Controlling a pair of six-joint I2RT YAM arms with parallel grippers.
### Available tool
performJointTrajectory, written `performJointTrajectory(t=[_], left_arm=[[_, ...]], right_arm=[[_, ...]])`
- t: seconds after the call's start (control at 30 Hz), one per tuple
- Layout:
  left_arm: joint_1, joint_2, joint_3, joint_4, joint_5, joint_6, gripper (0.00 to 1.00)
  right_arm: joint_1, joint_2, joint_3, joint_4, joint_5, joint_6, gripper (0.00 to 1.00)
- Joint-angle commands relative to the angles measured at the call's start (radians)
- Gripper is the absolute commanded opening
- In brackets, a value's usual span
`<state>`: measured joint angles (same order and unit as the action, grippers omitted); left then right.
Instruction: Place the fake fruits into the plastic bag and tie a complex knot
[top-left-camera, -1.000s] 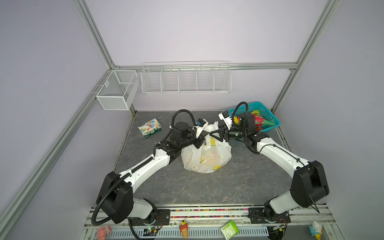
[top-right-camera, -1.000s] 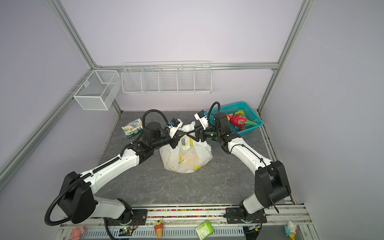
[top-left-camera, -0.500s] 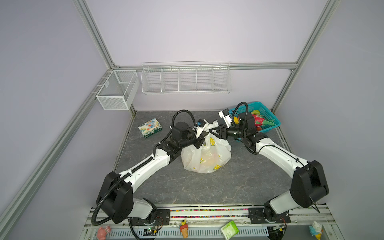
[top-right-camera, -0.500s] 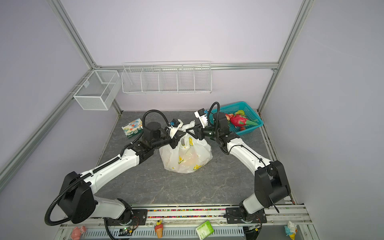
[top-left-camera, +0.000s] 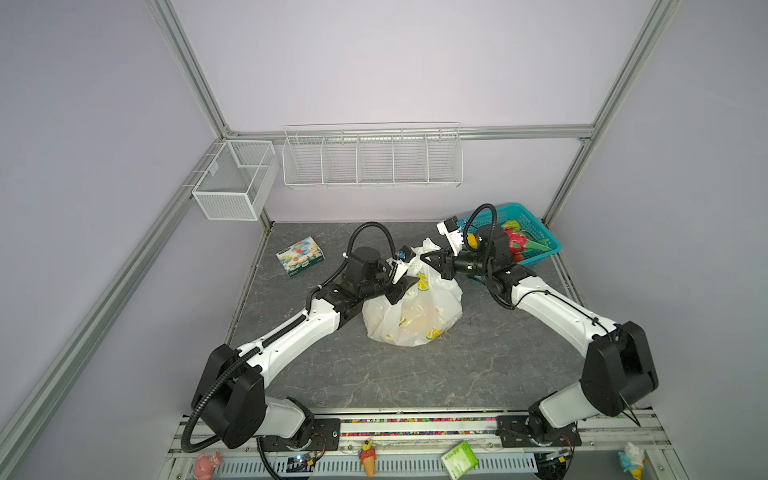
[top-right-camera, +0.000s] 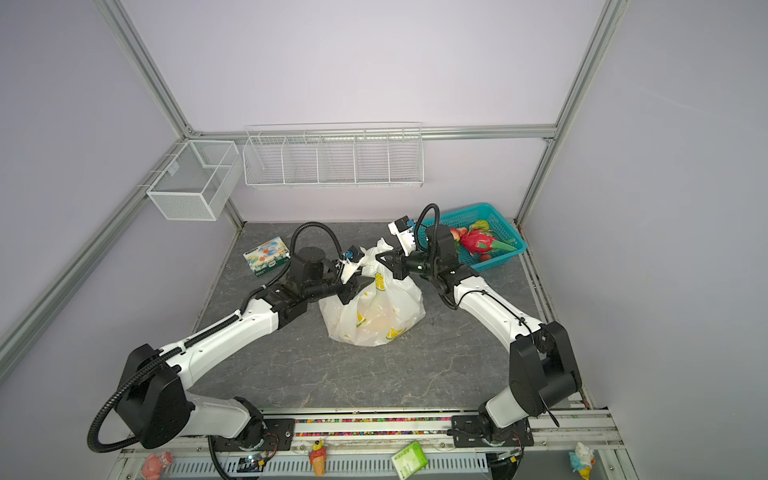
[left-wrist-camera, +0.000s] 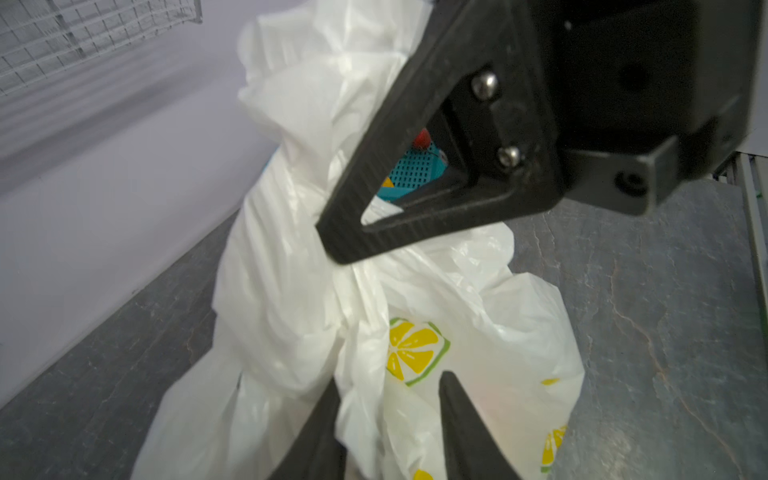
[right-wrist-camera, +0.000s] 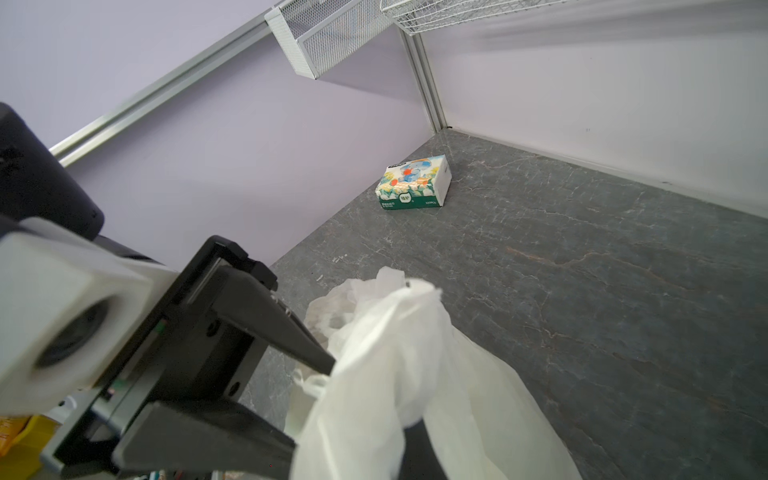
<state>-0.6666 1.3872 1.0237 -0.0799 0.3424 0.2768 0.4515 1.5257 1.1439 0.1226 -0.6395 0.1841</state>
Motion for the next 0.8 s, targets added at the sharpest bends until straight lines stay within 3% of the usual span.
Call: performJointTrajectory(t=[0.0, 0.17, 0.37, 0.5, 0.63, 0.77], left_arm=[[-0.005, -0.071, 0.05, -0.096, 0.03, -0.033, 0.45], [0.01, -0.149, 0.102, -0.148, 0.05, -0.105, 0.56], [0.108, -0.146, 0.175, -0.179, 0.09, -0.191, 0.65], [0.108, -0.064, 0.291, -0.341, 0.123, -0.122, 0.7], [0.104, -0.025, 0.298, -0.409, 0.135, -0.061, 0.8], [0.056, -0.049, 0.187, -0.31, -0.009, -0.017, 0.88]], right_arm=[[-0.006, -0.052, 0.026, -0.019, 0.033, -0.123, 0.07], [-0.007, -0.086, 0.019, -0.02, 0.008, -0.181, 0.07], [-0.006, -0.121, 0.009, -0.017, -0.038, -0.218, 0.07], [-0.006, -0.133, 0.0, 0.007, -0.064, -0.212, 0.07], [-0.006, -0.124, 0.029, -0.03, -0.032, -0.181, 0.07], [-0.004, -0.106, 0.051, -0.051, -0.008, -0.102, 0.07]])
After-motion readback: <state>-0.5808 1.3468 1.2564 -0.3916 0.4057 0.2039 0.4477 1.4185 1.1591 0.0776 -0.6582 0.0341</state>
